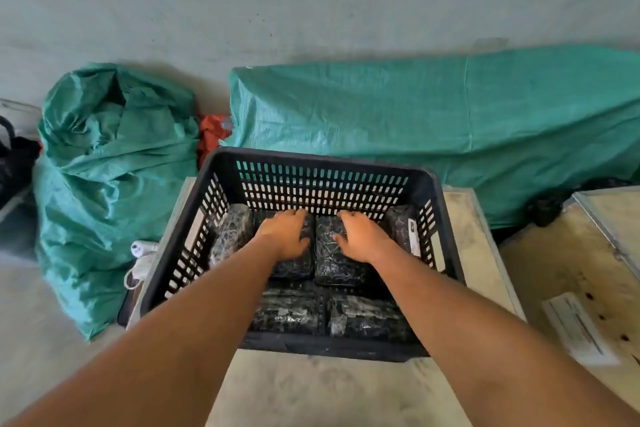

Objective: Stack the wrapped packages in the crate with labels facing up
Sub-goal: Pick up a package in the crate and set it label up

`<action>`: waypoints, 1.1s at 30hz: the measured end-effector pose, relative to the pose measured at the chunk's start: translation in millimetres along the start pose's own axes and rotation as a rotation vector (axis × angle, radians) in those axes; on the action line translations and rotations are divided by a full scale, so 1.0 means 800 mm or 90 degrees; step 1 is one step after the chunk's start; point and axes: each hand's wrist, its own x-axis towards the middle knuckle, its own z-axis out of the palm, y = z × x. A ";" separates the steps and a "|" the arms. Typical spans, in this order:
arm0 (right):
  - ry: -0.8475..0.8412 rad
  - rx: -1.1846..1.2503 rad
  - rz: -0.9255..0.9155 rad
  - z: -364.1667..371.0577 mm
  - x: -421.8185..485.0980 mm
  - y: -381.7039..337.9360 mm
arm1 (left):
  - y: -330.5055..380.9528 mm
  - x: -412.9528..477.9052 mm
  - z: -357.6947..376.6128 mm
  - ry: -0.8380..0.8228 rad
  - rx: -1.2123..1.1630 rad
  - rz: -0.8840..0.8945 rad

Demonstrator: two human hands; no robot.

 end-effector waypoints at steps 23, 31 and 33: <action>-0.098 -0.026 0.152 0.044 0.092 0.023 | -0.037 0.047 0.087 -0.179 -0.042 0.083; -0.173 -0.063 0.164 0.044 0.084 0.039 | -0.039 0.044 0.082 -0.195 -0.029 0.089; -0.164 -0.018 0.164 0.042 0.086 0.041 | -0.040 0.044 0.084 -0.187 -0.023 0.089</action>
